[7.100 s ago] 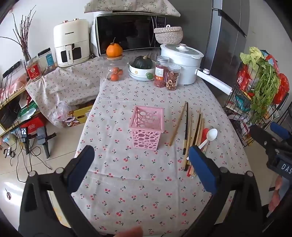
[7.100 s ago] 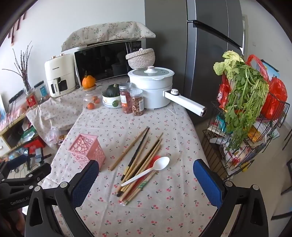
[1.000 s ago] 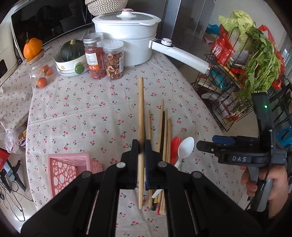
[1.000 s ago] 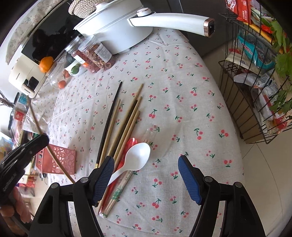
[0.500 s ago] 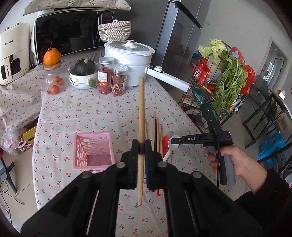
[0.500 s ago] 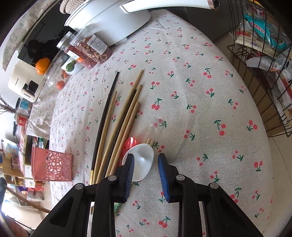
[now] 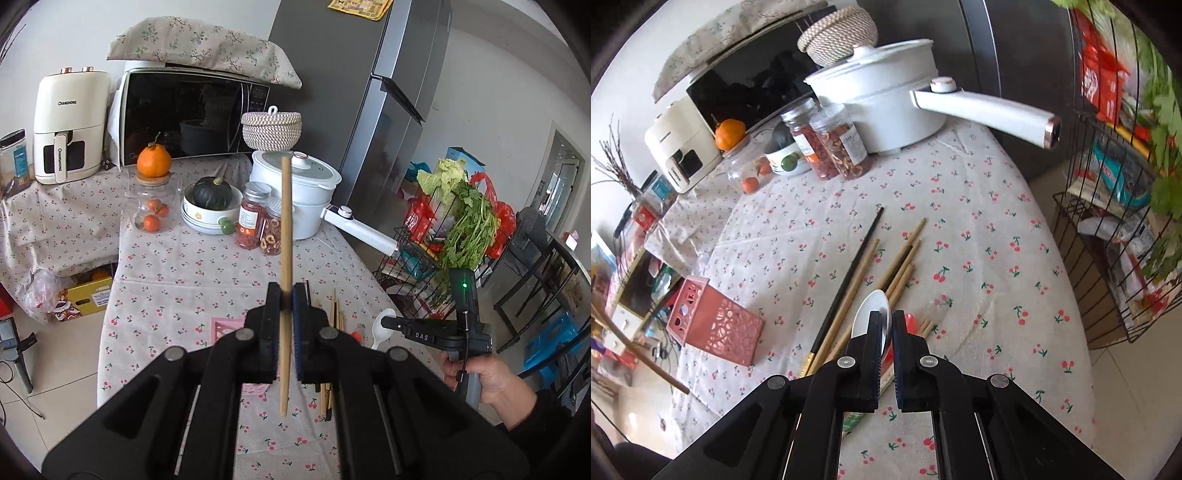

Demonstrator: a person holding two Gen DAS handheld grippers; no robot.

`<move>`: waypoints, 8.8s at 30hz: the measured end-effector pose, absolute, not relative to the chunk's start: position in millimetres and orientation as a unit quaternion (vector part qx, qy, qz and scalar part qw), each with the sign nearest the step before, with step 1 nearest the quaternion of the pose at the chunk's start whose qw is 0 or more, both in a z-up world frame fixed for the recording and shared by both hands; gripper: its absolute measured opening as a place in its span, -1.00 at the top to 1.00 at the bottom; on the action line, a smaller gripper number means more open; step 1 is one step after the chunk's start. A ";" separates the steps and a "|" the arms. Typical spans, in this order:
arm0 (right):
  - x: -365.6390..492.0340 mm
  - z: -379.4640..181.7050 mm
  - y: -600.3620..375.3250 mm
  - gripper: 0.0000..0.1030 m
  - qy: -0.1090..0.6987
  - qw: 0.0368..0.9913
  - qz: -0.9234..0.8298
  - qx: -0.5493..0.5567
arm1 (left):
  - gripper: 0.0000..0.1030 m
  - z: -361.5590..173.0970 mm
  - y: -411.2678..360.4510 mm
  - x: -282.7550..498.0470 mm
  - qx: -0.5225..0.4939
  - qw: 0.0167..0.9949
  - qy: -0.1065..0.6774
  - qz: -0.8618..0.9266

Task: Organize utensils
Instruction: 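Lift the wooden chopstick with the left tool while the right tool grasps the white plastic spoon, then lower the chopstick into the pink basket with the left tool while the right tool drops the white spoon in, then move the left tool to the black chopstick and close on it, then lift the black chopstick with the left tool while the right tool grasps the red plastic spoon, then lower the black chopstick into the basket with the left tool while the right tool adds the red spoon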

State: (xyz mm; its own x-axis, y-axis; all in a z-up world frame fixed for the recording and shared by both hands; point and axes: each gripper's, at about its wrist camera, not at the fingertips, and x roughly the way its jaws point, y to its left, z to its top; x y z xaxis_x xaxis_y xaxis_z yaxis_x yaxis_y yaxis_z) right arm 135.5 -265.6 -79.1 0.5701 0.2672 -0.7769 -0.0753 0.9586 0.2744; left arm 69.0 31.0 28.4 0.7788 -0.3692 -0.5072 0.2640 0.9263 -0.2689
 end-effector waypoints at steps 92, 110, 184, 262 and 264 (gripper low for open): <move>92.8 -52.4 -327.5 -0.72 0.483 0.865 0.020 0.132 | -0.98 -65.4 -126.0 118.5 0.066 0.865 0.478 -0.138; 115.6 -64.8 -349.2 -0.71 0.508 0.848 0.009 0.149 | 0.58 -143.6 -158.4 257.7 -0.003 0.839 0.539 -0.066; 162.2 -123.0 -255.6 0.93 0.516 0.840 0.112 0.127 | 0.88 -0.5 8.5 40.4 -0.036 0.905 0.365 -0.218; 123.9 14.3 -106.2 0.16 0.243 0.958 0.149 0.041 | -0.71 -33.0 103.9 99.2 -0.102 0.907 0.409 -0.020; 120.0 18.3 -112.7 0.05 0.243 0.957 0.151 0.045 | -0.75 -31.3 103.5 96.3 -0.096 0.909 0.405 -0.015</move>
